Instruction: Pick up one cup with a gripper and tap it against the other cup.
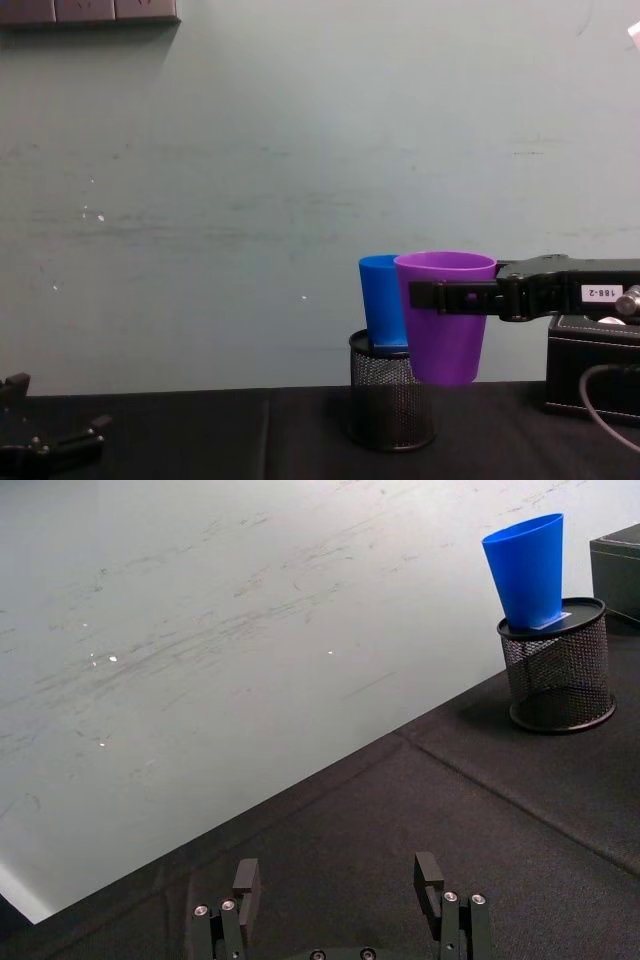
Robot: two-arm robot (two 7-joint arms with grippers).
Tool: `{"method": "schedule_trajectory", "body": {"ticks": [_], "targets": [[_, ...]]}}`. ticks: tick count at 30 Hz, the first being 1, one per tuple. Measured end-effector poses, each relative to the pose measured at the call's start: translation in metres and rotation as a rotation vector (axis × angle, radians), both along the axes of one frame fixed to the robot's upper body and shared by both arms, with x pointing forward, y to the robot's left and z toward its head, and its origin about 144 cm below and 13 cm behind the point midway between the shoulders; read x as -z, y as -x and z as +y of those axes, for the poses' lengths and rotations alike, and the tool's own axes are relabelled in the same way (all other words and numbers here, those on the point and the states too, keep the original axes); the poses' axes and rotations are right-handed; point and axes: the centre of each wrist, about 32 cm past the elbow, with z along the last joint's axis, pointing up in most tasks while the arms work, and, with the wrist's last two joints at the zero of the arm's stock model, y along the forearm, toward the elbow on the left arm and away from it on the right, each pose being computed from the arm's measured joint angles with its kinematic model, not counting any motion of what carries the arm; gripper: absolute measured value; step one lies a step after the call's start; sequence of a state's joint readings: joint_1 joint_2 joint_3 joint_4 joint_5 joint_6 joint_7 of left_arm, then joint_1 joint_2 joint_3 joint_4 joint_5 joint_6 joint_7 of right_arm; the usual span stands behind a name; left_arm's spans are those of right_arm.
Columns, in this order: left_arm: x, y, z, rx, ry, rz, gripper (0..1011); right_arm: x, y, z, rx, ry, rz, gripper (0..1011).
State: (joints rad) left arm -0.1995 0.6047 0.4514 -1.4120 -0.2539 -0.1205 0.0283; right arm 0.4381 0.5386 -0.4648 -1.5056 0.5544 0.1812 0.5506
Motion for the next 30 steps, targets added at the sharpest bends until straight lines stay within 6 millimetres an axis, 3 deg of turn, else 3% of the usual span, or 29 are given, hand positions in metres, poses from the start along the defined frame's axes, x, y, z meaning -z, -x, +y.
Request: {"method": "schedule_trajectory", "body": {"ticks": [30], "targets": [[0.0000, 0.0000, 0.0000, 0.000, 0.000, 0.000, 1011, 0.0000, 0.0000, 0.0000, 0.000, 0.000, 0.000, 729]]}}
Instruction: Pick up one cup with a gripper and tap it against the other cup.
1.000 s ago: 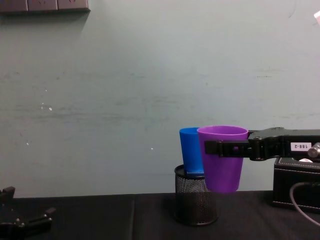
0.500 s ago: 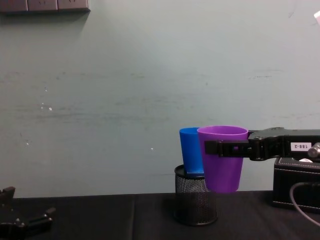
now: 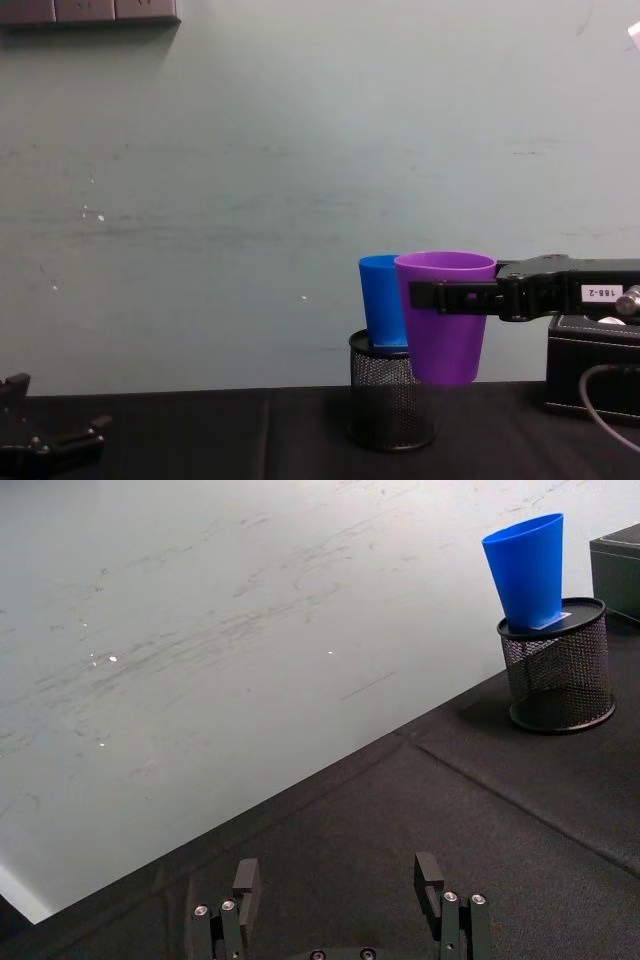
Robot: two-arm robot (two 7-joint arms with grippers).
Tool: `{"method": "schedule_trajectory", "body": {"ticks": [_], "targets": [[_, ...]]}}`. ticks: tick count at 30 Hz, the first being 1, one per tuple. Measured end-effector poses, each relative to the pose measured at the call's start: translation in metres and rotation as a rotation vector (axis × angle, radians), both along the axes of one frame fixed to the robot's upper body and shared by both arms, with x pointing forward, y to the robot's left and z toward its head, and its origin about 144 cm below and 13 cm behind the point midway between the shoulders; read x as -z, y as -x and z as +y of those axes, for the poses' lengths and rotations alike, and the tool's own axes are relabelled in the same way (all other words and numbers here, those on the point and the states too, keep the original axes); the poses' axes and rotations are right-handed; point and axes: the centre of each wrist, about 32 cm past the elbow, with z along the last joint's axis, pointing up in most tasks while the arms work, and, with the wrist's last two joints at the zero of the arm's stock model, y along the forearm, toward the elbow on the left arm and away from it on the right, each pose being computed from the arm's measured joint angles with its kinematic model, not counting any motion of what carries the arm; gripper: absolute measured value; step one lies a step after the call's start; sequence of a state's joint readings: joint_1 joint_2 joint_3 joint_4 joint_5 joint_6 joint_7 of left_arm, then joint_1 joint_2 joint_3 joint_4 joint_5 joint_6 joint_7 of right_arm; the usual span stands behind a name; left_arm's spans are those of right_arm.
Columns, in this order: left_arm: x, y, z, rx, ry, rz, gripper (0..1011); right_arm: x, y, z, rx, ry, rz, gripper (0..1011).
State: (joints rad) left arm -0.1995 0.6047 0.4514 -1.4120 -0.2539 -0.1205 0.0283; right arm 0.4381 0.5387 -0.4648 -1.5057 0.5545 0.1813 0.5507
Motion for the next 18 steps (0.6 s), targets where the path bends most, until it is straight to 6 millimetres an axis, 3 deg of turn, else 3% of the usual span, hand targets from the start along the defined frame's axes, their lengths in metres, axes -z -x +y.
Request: {"method": "schedule_trajectory", "body": {"ticks": [18], "targets": [[0.0000, 0.0000, 0.0000, 0.000, 0.000, 0.000, 1011, 0.0000, 0.0000, 0.0000, 0.000, 0.000, 0.000, 729]]}}
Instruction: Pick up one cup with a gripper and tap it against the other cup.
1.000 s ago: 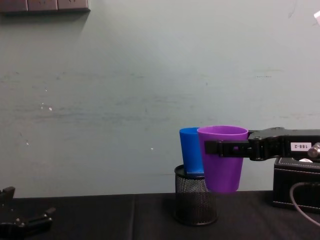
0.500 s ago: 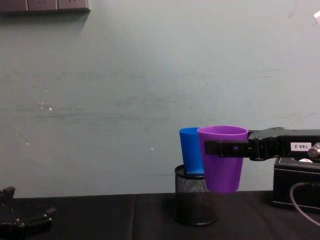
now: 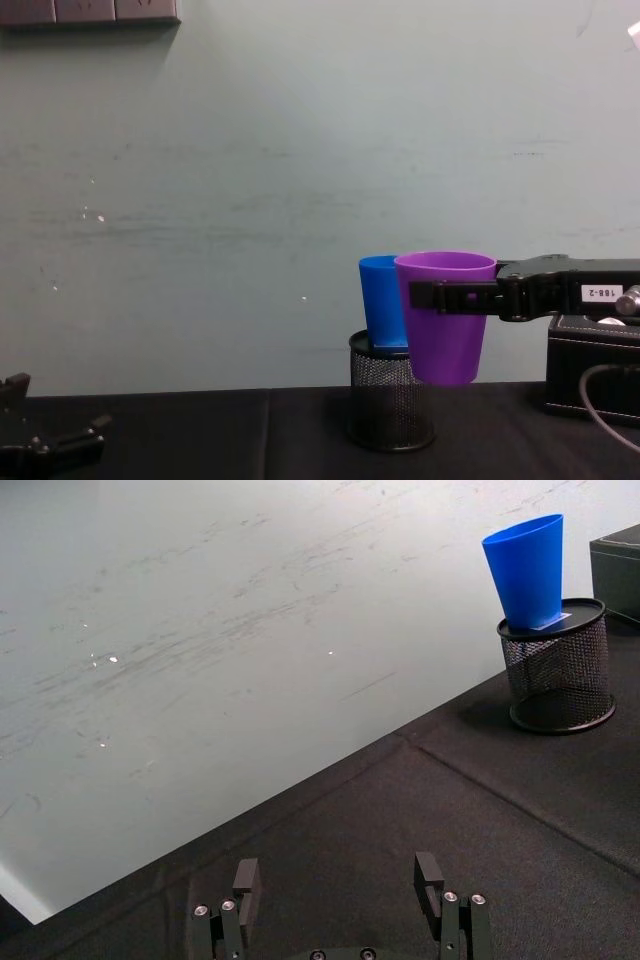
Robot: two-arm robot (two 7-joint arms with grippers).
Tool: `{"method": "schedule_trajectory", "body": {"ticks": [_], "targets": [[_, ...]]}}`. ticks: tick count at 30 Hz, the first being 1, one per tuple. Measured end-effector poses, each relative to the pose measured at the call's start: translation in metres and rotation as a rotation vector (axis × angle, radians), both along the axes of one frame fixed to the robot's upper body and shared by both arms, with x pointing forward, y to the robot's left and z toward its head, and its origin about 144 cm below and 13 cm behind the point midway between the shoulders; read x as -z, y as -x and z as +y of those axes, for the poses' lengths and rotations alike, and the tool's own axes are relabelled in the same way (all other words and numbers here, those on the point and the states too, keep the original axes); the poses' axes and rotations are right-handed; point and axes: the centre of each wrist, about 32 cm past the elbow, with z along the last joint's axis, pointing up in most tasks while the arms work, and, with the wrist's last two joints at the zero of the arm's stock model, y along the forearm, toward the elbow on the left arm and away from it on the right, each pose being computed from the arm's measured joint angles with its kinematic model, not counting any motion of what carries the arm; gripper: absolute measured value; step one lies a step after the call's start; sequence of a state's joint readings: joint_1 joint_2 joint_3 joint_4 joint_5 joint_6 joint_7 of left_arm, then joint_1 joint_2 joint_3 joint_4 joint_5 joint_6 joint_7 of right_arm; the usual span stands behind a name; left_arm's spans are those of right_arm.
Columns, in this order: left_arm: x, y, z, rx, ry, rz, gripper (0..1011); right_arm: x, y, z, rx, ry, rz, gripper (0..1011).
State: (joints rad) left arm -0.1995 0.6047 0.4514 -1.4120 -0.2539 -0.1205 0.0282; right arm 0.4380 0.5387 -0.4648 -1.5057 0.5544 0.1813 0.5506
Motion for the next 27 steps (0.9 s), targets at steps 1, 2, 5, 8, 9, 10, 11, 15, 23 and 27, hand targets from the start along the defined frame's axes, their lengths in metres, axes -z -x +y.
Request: {"method": "schedule_trajectory", "body": {"ticks": [1, 2, 5, 8, 9, 10, 11, 15, 23, 27], "targets": [[0.000, 0.000, 0.000, 0.000, 0.000, 0.000, 1011, 0.000, 0.000, 0.000, 0.000, 0.000, 0.000, 729], [0.000, 0.000, 0.000, 0.000, 0.000, 0.000, 1012, 0.000, 0.000, 0.000, 0.000, 0.000, 0.000, 729], [0.000, 0.000, 0.000, 0.000, 0.000, 0.000, 1011, 0.000, 0.000, 0.000, 0.000, 0.000, 0.001, 729], [0.000, 0.000, 0.000, 0.000, 0.000, 0.000, 1011, 0.003, -0.001, -0.002, 0.006, 0.001, 0.007, 729], [0.000, 0.000, 0.000, 0.000, 0.000, 0.000, 1011, 0.005, -0.003, -0.002, 0.011, 0.000, 0.008, 729], [0.000, 0.000, 0.000, 0.000, 0.000, 0.000, 1011, 0.006, -0.003, -0.002, 0.013, 0.000, 0.008, 729], [0.000, 0.000, 0.000, 0.000, 0.000, 0.000, 1012, 0.006, -0.004, -0.003, 0.015, -0.001, 0.008, 729], [0.000, 0.000, 0.000, 0.000, 0.000, 0.000, 1011, 0.008, -0.009, -0.003, 0.027, -0.007, 0.008, 729], [0.000, 0.000, 0.000, 0.000, 0.000, 0.000, 1011, 0.008, -0.026, 0.008, 0.031, -0.019, 0.001, 729], [0.000, 0.000, 0.000, 0.000, 0.000, 0.000, 1011, 0.005, -0.035, 0.013, 0.030, -0.023, -0.008, 729]]}}
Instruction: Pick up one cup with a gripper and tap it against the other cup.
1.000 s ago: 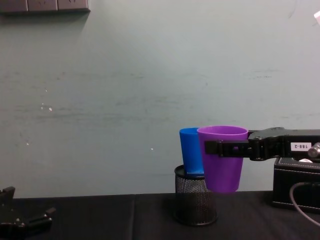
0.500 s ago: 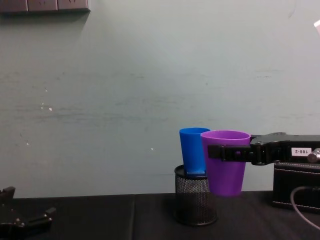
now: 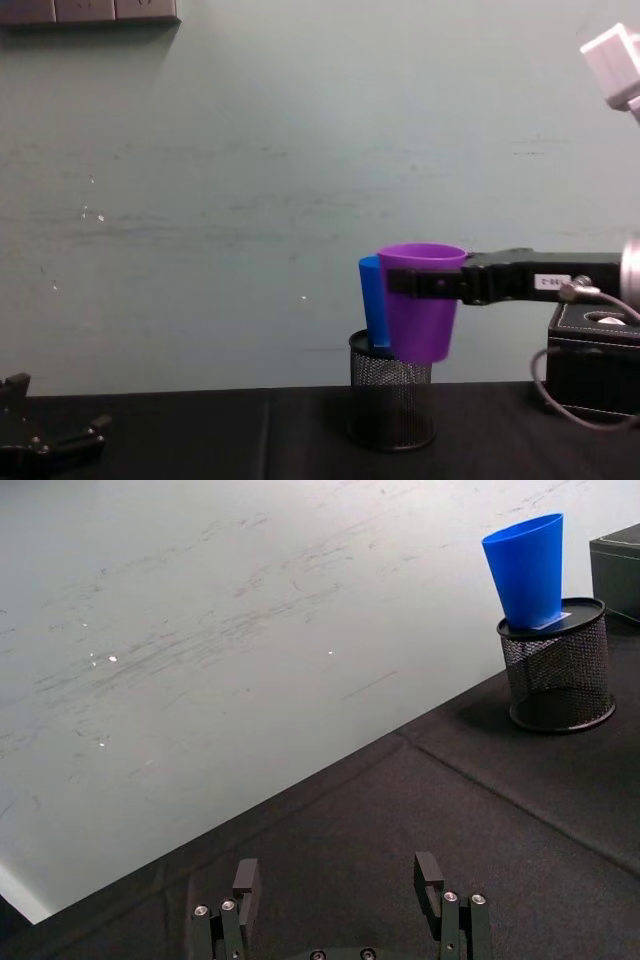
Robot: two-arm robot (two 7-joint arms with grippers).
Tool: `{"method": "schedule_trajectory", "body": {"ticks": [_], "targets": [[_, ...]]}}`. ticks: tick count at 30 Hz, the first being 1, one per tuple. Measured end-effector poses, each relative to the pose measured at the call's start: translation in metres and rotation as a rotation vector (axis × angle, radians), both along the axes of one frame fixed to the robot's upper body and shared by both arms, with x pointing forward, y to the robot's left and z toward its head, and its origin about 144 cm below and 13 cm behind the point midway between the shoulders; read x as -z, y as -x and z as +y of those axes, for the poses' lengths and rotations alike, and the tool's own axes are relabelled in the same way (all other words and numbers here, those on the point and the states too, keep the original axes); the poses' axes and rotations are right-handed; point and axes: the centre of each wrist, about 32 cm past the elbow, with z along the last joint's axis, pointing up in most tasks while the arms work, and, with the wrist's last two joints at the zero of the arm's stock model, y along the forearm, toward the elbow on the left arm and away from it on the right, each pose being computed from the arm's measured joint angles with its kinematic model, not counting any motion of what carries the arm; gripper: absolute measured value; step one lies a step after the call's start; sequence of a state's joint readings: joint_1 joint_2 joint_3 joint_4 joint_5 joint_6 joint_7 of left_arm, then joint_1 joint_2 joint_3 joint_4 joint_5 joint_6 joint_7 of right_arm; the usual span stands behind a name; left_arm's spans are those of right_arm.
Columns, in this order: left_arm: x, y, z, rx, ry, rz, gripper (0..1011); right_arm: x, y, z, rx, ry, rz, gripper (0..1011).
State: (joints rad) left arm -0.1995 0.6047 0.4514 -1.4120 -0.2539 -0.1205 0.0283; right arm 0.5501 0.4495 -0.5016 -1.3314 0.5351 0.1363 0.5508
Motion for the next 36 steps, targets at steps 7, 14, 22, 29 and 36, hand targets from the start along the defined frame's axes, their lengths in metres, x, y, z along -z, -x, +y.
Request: {"method": "schedule_trajectory", "body": {"ticks": [7, 14, 22, 29, 36], "targets": [[0.000, 0.000, 0.000, 0.000, 0.000, 0.000, 1011, -0.006, -0.022, 0.009, 0.002, -0.023, 0.004, 729], [0.000, 0.000, 0.000, 0.000, 0.000, 0.000, 1011, -0.011, -0.039, 0.013, 0.017, -0.030, 0.027, 729], [0.000, 0.000, 0.000, 0.000, 0.000, 0.000, 1011, -0.010, -0.053, 0.014, 0.041, -0.038, 0.052, 729], [0.000, 0.000, 0.000, 0.000, 0.000, 0.000, 1011, -0.010, -0.060, 0.013, 0.047, -0.060, 0.044, 729], [0.000, 0.000, 0.000, 0.000, 0.000, 0.000, 1011, -0.010, -0.061, 0.013, 0.052, -0.066, 0.041, 729]]}}
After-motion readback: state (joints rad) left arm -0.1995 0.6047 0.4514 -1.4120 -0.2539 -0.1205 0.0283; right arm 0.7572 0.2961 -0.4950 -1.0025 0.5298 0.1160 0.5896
